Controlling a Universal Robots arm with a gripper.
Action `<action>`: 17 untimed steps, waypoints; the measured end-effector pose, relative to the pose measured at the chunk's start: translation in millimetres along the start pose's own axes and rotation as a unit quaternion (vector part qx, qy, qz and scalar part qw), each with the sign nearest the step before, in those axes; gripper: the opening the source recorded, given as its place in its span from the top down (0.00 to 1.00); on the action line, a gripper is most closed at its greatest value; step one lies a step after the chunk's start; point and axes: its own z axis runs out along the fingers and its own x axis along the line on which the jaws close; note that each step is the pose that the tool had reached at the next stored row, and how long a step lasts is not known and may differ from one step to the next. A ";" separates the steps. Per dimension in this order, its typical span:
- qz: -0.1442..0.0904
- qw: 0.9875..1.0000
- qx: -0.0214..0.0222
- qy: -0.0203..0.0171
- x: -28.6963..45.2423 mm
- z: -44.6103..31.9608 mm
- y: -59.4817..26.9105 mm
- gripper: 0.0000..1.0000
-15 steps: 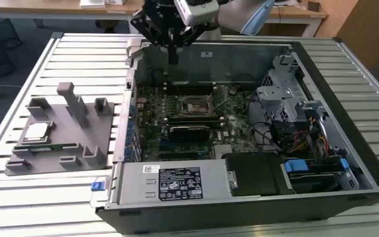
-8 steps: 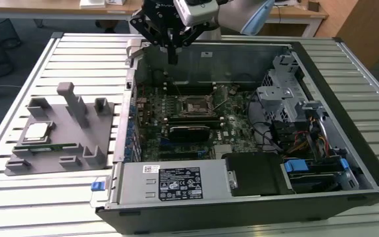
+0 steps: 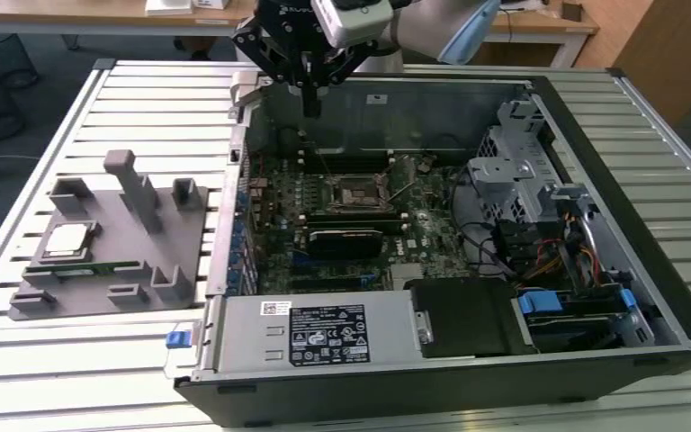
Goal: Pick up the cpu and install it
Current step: 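Reach for the cpu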
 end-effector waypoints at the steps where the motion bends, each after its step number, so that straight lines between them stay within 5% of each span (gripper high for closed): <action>1: 0.000 1.000 0.000 0.000 0.4 0.0 0.0 0.89; 17: 0.000 1.000 0.000 0.000 6.3 -0.1 -0.5 0.89</action>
